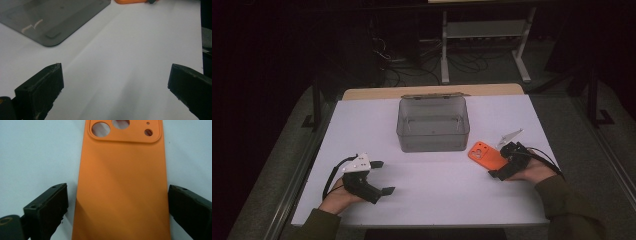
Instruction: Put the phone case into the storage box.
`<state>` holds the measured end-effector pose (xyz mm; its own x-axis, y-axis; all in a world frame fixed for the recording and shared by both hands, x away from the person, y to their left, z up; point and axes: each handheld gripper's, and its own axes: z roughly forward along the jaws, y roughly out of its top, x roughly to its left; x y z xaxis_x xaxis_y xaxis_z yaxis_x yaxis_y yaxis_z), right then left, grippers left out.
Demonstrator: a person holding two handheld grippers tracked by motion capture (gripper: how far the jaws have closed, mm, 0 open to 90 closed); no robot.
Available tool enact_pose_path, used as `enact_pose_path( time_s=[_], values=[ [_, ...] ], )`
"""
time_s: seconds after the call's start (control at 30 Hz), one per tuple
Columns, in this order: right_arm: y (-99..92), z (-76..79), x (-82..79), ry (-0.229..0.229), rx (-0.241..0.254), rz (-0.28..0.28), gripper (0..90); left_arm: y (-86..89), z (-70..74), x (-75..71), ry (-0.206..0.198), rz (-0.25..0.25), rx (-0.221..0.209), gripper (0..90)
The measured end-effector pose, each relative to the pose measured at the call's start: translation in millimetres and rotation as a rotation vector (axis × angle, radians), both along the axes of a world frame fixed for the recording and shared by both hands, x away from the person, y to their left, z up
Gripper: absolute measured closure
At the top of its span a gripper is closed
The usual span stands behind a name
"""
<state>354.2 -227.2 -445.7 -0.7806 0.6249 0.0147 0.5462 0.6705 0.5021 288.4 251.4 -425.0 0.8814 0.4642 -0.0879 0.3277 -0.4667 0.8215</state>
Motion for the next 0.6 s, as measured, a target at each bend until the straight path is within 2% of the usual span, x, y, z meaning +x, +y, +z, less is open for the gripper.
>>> enact_pose_path(
  time_s=[0.3,0.47,0.6],
  values=[
    [-0.9,0.4,-0.3,0.005,0.005,-0.015,6.2,-0.3,0.0,-0.4,0.001,0.000,0.000,0.0],
    [-4.7,1.7,0.4,-0.006,0.016,-0.025,12.9,-0.5,-0.2,-0.5,0.002,0.000,0.001,0.0],
    [-5.3,1.8,0.3,-0.009,0.017,-0.028,13.4,-0.1,0.2,-0.4,0.000,0.001,0.002,0.0]
  ],
)
